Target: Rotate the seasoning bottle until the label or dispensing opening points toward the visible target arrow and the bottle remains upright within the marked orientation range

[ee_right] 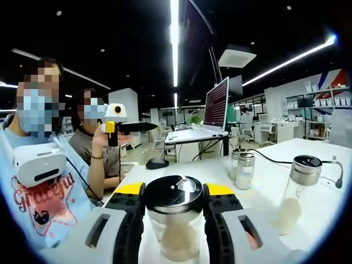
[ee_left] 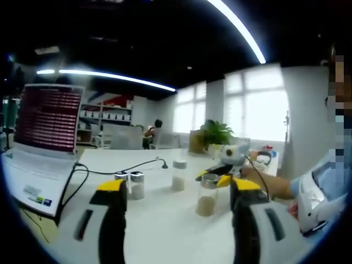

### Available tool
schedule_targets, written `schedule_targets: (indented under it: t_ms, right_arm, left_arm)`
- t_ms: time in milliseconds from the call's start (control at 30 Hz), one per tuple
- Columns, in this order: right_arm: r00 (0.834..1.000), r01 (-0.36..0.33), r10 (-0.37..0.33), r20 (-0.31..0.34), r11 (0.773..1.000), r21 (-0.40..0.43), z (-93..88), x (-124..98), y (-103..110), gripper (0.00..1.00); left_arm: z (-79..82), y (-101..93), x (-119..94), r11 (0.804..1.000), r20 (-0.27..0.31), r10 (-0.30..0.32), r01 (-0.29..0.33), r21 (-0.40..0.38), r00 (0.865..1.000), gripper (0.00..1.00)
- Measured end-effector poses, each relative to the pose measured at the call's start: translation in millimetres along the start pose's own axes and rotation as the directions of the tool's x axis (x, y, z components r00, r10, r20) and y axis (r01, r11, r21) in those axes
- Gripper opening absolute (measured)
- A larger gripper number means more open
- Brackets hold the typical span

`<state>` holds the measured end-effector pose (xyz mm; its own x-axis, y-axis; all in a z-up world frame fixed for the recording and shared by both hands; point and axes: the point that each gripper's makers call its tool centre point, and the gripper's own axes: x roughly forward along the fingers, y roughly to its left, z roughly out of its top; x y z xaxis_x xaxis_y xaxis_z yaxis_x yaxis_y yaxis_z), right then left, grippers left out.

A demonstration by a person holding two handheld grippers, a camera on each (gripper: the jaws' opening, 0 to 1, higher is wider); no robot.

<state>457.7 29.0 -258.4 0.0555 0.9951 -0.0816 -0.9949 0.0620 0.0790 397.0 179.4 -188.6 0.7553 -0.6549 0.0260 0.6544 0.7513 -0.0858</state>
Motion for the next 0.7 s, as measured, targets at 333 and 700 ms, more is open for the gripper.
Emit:
schedule_targets:
  t_ms: [333, 700]
  right_arm:
    - [1.0, 0.024, -0.024, -0.015, 1.0, -0.001, -1.0, 1.0, 0.7, 0.41]
    - [0.998, 0.065, -0.065, -0.026, 0.998, -0.002, -2.4, 1.8, 0.0, 0.41]
  left_arm:
    - [1.9, -3.2, -0.1, 1.0, 0.014, -0.01, 0.01, -0.001, 1.0, 0.82]
    - [1.5, -6.0, -0.8, 1.0, 0.017, -0.02, 0.021, -0.002, 1.0, 0.82]
